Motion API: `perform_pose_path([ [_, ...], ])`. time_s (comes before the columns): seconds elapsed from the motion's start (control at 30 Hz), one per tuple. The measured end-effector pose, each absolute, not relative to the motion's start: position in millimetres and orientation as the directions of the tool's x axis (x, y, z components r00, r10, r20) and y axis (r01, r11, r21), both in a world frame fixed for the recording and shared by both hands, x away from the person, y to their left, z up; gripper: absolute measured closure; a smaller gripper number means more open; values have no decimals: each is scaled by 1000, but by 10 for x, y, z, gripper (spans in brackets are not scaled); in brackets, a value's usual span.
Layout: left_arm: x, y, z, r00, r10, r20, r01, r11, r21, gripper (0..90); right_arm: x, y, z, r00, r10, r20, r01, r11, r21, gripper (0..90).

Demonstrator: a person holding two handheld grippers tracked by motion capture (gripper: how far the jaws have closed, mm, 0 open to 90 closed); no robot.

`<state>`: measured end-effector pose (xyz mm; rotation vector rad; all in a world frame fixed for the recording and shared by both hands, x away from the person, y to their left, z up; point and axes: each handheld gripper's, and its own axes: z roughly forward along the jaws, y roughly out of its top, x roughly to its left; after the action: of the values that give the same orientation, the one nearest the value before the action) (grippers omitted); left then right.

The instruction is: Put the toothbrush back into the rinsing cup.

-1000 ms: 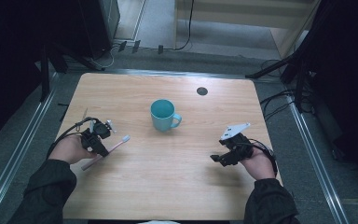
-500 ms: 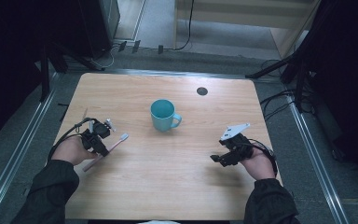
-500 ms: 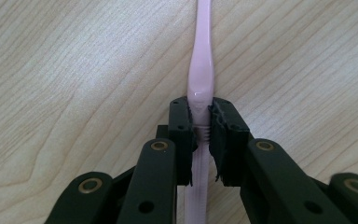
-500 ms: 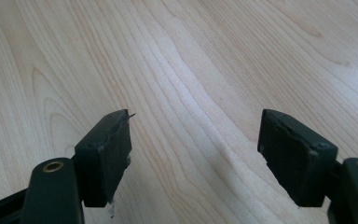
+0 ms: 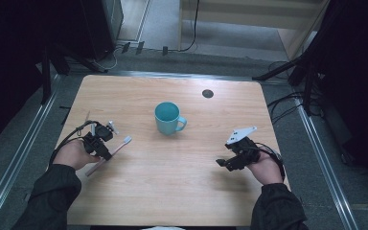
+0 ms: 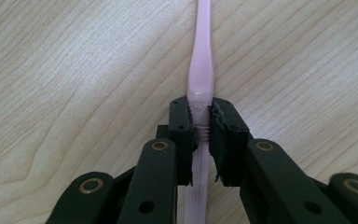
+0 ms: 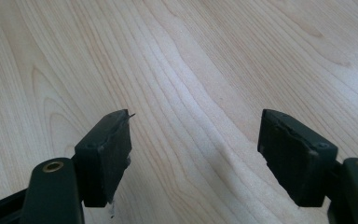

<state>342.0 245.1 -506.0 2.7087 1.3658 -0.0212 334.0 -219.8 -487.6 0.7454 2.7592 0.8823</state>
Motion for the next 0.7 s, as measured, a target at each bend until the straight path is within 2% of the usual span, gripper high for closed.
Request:
perform_pose_path([
  [0.37, 3413, 2468, -4997, 591, 803, -74, 805, -581, 119, 791, 3344, -2202, -4879, -867, 499, 9, 412, 705, 577, 257],
  [0.7, 3407, 2516, -4908, 585, 801, -125, 809, -564, 168, 791, 3340, -2199, -4878, -866, 500, 10, 414, 705, 576, 257],
])
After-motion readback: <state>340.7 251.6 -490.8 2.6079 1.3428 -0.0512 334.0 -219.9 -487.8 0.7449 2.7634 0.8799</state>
